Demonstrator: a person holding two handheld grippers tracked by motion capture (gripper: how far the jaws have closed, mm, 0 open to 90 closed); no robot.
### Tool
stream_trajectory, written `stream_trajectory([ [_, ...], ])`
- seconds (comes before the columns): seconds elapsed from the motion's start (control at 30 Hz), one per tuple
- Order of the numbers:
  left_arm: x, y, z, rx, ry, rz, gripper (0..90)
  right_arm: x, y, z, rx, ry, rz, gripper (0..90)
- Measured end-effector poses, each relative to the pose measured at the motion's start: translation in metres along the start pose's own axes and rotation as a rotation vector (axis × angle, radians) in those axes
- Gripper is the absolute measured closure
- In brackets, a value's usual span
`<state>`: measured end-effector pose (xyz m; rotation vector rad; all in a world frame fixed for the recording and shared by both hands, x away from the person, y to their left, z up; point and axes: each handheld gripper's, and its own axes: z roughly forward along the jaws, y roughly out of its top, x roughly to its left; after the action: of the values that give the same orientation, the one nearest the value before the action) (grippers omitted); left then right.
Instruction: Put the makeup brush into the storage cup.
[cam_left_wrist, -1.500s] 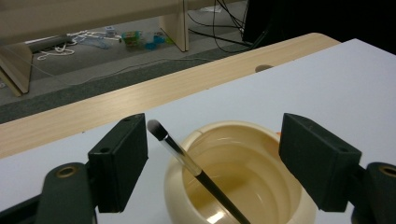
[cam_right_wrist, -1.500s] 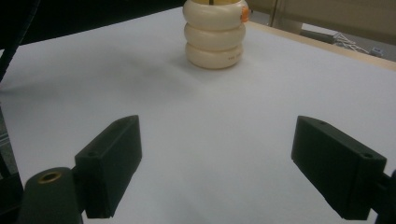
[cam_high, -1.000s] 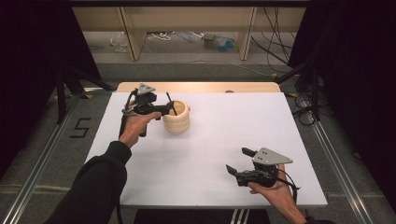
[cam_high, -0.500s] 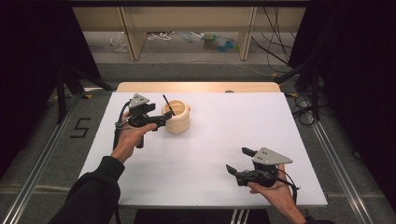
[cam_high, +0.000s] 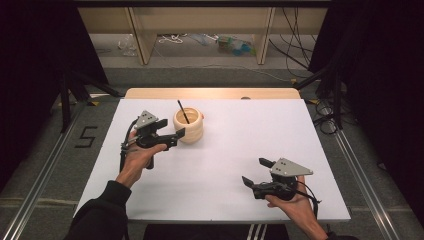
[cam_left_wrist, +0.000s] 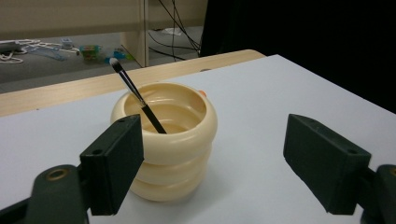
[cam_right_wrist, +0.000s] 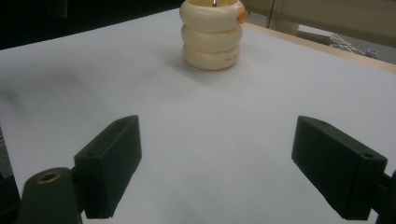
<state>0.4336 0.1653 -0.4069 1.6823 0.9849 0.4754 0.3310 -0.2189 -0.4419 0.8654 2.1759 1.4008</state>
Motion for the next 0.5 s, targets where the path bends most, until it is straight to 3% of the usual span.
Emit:
stream_trajectory([
  [0.27, -0.007, -0.010, -0.005, 0.001, -0.018, 0.016, 19.9, 0.001, 0.001, 0.001, -0.006, 0.002, -0.007, 16.6],
  [0.3, -0.009, -0.011, -0.005, 0.002, -0.022, 0.003, 19.9, 0.001, 0.001, 0.001, -0.006, 0.002, -0.007, 16.6],
  [0.5, -0.018, -0.016, -0.009, -0.004, -0.040, 0.027, 19.9, 0.001, 0.000, 0.001, -0.018, -0.002, -0.006, 16.6],
])
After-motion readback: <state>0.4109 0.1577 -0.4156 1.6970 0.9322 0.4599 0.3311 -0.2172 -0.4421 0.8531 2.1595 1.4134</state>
